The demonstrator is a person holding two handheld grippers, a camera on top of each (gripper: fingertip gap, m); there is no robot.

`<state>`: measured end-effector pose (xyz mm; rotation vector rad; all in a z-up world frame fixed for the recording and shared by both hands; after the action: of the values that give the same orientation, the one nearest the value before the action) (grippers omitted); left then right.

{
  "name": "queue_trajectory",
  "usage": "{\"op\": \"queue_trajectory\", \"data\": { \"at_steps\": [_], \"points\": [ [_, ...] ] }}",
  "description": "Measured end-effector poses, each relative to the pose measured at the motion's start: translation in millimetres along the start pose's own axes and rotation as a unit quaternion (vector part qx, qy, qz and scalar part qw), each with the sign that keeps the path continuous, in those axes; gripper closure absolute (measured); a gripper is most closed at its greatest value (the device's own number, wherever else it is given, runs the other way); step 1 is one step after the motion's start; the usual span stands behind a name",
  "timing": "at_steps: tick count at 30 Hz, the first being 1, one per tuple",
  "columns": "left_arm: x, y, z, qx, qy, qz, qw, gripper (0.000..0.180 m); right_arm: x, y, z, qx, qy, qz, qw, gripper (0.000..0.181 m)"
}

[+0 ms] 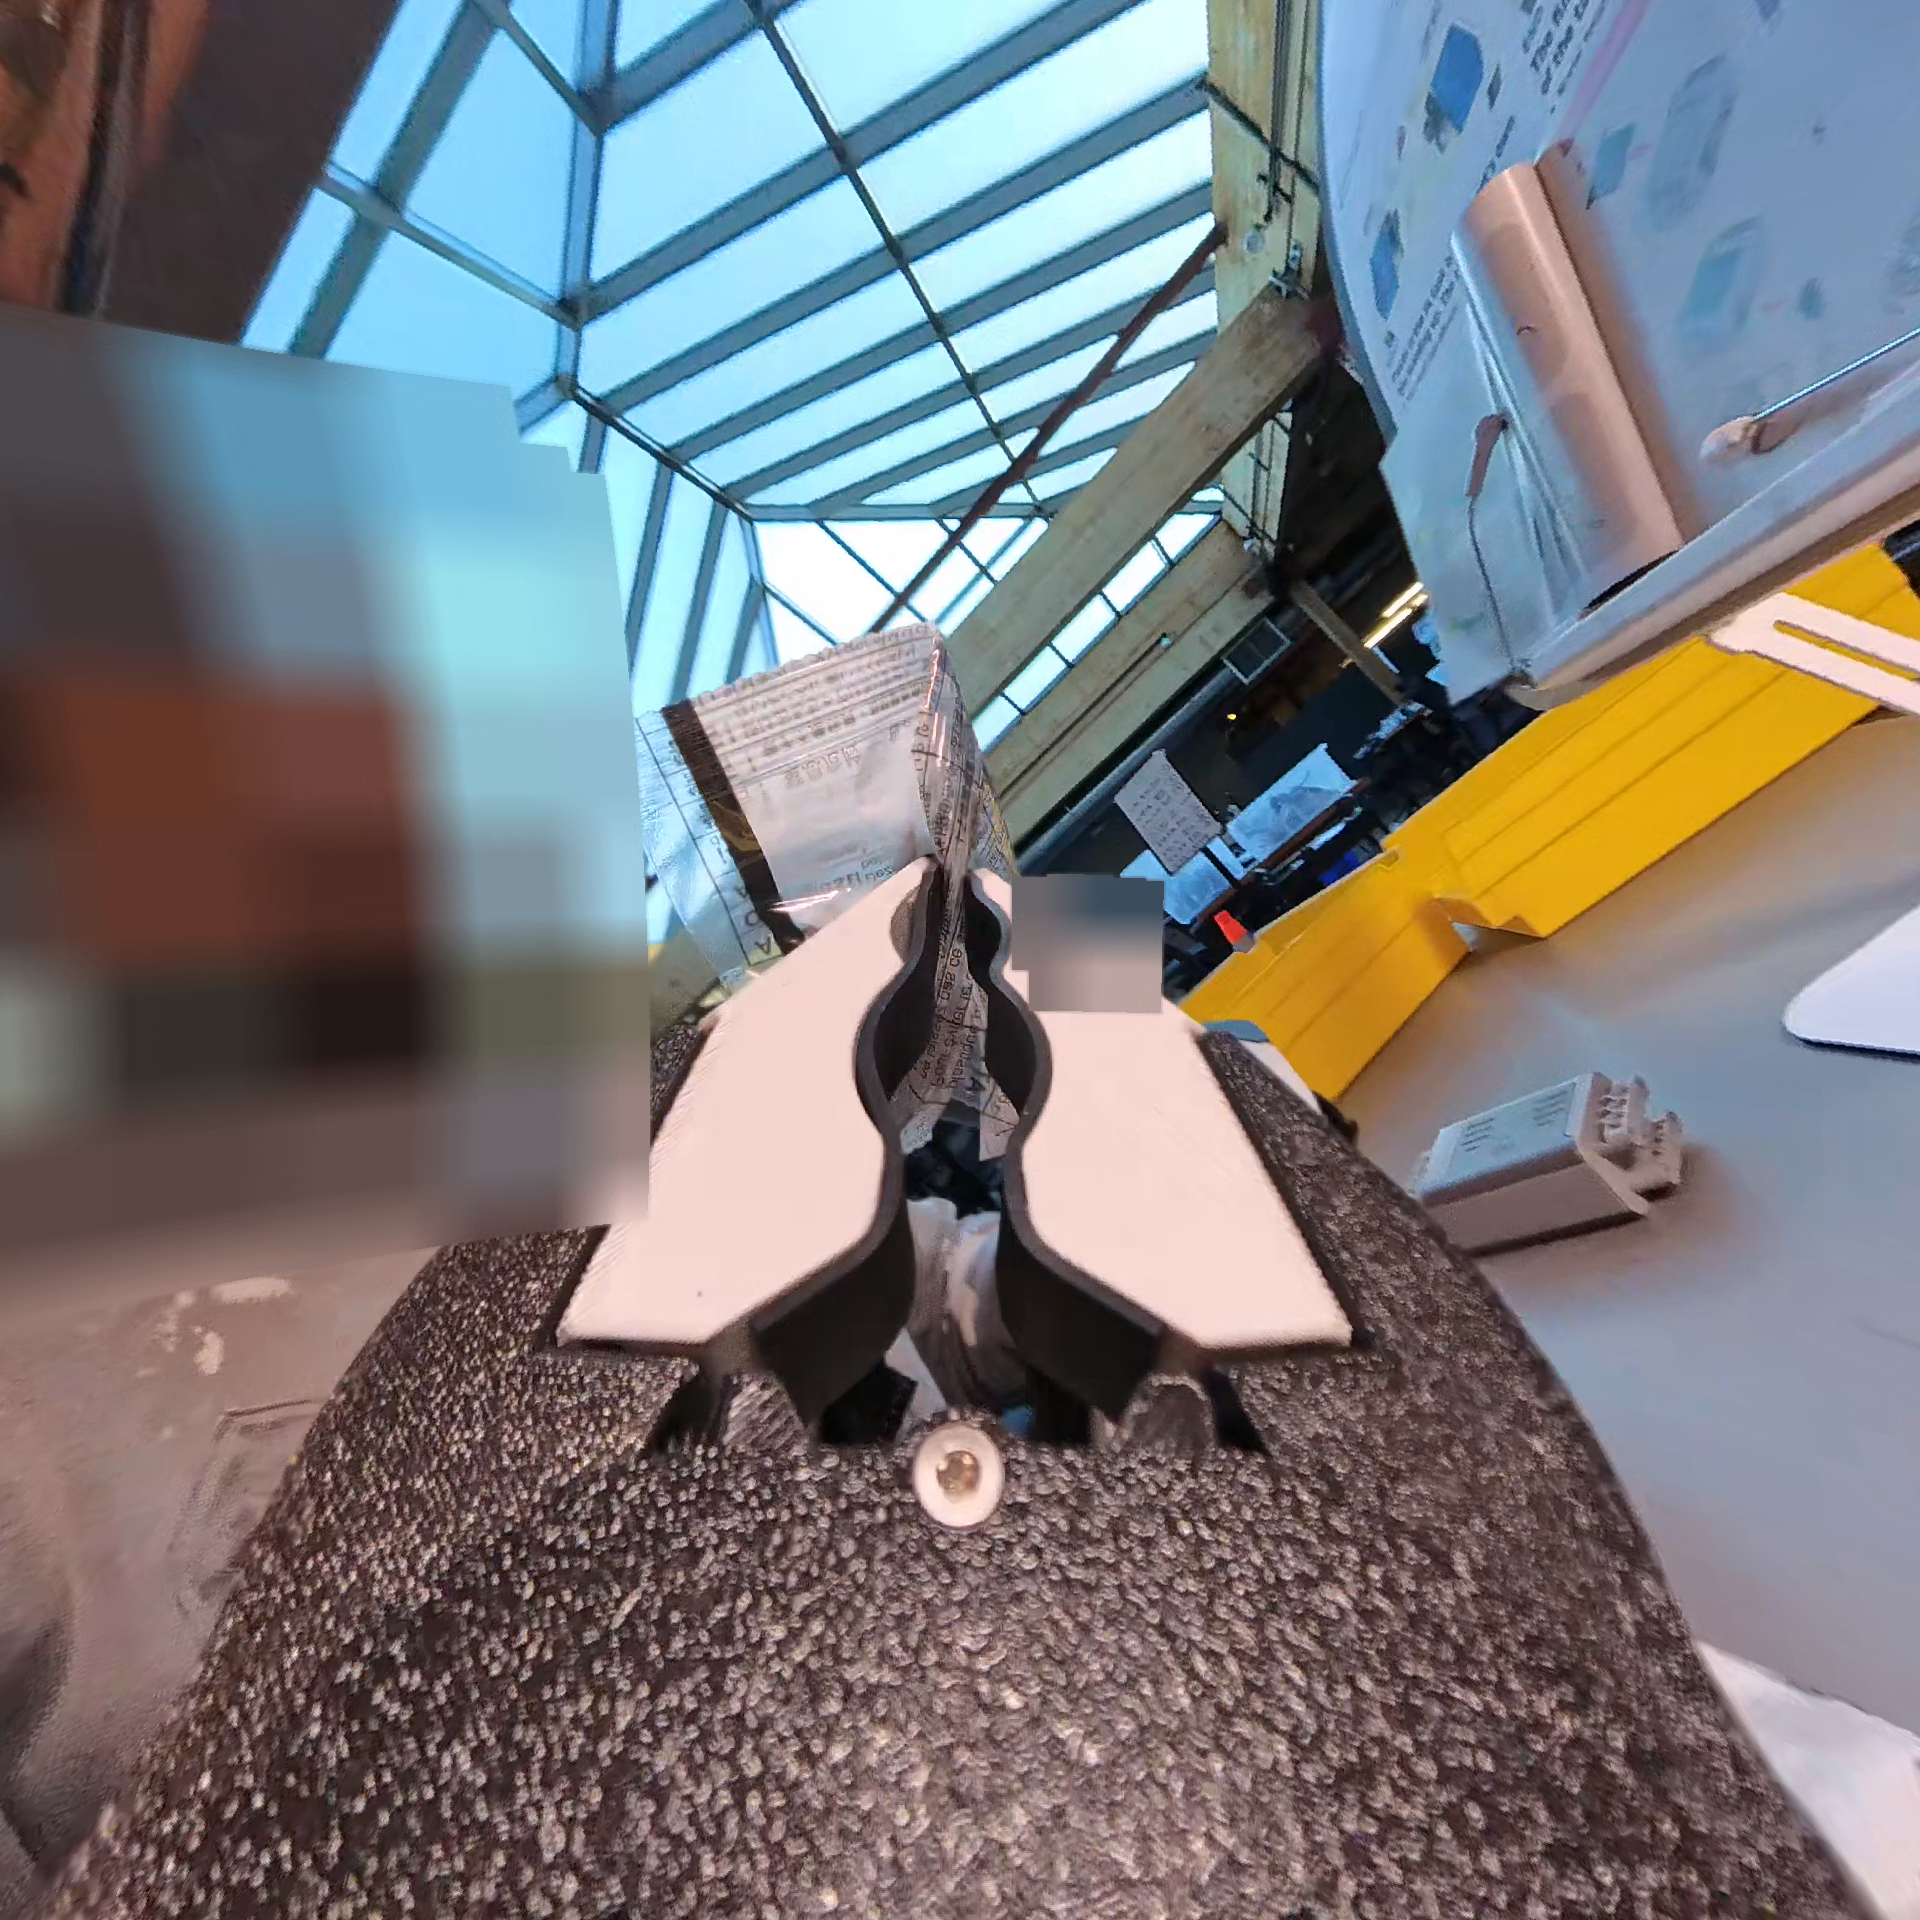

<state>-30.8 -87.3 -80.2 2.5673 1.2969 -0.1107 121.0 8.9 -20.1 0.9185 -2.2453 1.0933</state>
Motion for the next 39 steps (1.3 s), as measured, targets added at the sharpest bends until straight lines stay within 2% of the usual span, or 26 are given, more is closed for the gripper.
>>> {"op": "queue_trajectory", "data": {
  "at_steps": [1,3,5,8,11,16,18,20,23,26,28,30,32,34,35,37,39],
  "points": [
    [-1,-1,-1,0.009,0.002,-0.010,1.000,0.127,-2,1,1,-0.016,-0.015,0.018,1.000,0.178],
    [-3,-2,-1,0.023,0.005,-0.024,0.999,0.127,-10,6,2,-0.064,-0.054,0.093,0.992,0.178],
    [-3,-3,-1,0.030,0.001,-0.038,0.999,0.127,-23,16,2,-0.133,-0.122,0.215,0.960,0.177],
    [-2,-6,2,0.037,-0.007,-0.054,0.998,0.126,-45,22,-5,-0.243,-0.219,0.369,0.870,0.174],
    [-2,-9,3,0.042,-0.013,-0.071,0.996,0.123,-65,21,-20,-0.328,-0.284,0.485,0.759,0.174],
    [-1,-14,7,0.062,-0.021,-0.092,0.994,0.120,-80,39,-58,-0.372,-0.370,0.566,0.636,0.173],
    [0,-15,8,0.055,-0.024,-0.090,0.994,0.120,-88,49,-81,-0.369,-0.408,0.587,0.593,0.163],
    [-1,-16,9,0.053,-0.026,-0.091,0.994,0.120,-92,49,-104,-0.372,-0.411,0.591,0.586,0.152],
    [-4,-21,8,0.060,-0.023,-0.102,0.993,0.120,-90,26,-128,-0.381,-0.390,0.576,0.610,0.141],
    [-7,-27,5,0.051,-0.019,-0.109,0.993,0.120,-102,-2,-114,-0.342,-0.447,0.534,0.631,0.137],
    [-9,-30,4,0.038,-0.016,-0.107,0.993,0.120,-124,-18,-87,-0.282,-0.516,0.521,0.619,0.135],
    [-9,-31,4,0.031,-0.016,-0.105,0.994,0.120,-152,-31,-58,-0.234,-0.565,0.530,0.587,0.130],
    [-8,-31,5,0.029,-0.018,-0.104,0.994,0.120,-178,-39,-28,-0.173,-0.592,0.540,0.573,0.118],
    [-7,-31,6,0.029,-0.021,-0.103,0.994,0.120,-198,-43,-8,-0.144,-0.601,0.551,0.560,0.117],
    [-7,-31,7,0.030,-0.022,-0.102,0.994,0.120,-204,-42,-1,-0.145,-0.599,0.555,0.558,0.119],
    [-5,-30,8,0.030,-0.025,-0.102,0.994,0.121,-217,-39,1,-0.161,-0.596,0.576,0.535,0.149],
    [-4,-31,9,0.030,-0.029,-0.102,0.994,0.121,-214,-40,-5,-0.180,-0.563,0.575,0.566,0.171]
  ]
}}
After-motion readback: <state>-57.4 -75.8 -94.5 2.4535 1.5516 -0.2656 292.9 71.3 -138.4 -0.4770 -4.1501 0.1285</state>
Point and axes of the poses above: each gripper's, where its closed fingertips meet, x out along the fingers, z out of its underside, y = z × x across the jaws, the point moved 6 cm from there along -x, back along the fingers, and after that the axes turned 14 degrees about -z, right-handed, at the moved point
